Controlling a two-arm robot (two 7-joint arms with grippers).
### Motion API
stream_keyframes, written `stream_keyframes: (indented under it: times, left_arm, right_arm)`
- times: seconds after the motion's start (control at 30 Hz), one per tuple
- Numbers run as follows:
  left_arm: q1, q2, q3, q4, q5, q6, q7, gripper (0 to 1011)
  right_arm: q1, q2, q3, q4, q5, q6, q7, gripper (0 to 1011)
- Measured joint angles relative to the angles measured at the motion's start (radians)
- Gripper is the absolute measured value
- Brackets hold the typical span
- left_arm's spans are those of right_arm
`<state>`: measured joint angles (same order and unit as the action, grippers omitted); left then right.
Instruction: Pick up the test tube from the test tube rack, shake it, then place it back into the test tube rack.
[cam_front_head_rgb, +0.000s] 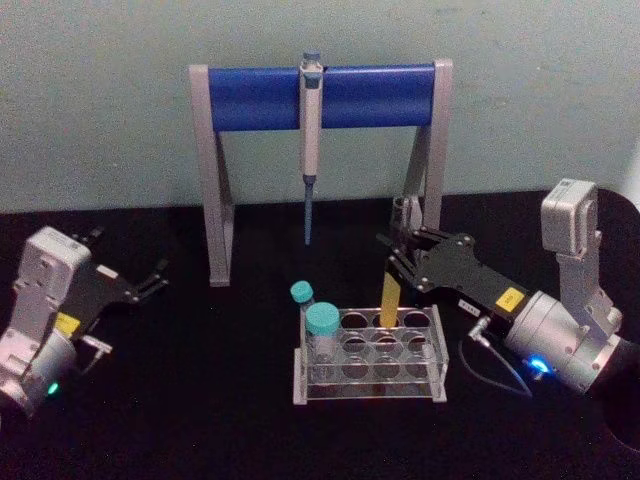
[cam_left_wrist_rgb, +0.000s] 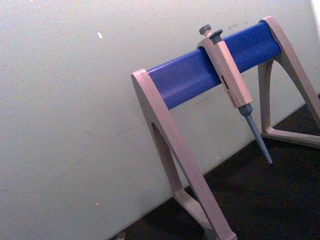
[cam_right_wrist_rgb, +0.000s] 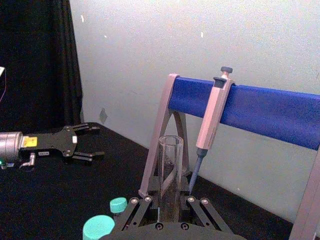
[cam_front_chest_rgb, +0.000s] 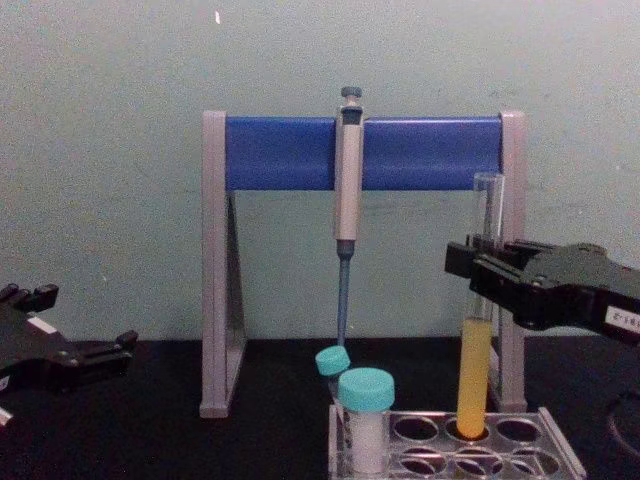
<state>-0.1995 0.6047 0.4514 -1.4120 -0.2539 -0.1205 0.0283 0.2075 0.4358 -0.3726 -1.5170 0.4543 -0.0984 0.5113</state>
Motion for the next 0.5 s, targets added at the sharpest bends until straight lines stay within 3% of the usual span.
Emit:
stream_keyframes:
  times: [0.5]
  left_arm:
    - [0.000,0.000,0.000,0.000,0.000,0.000,0.000,1010]
  right_arm:
    - [-0.009,0.000,-0.007,0.012,0.010,0.018,0.000,224]
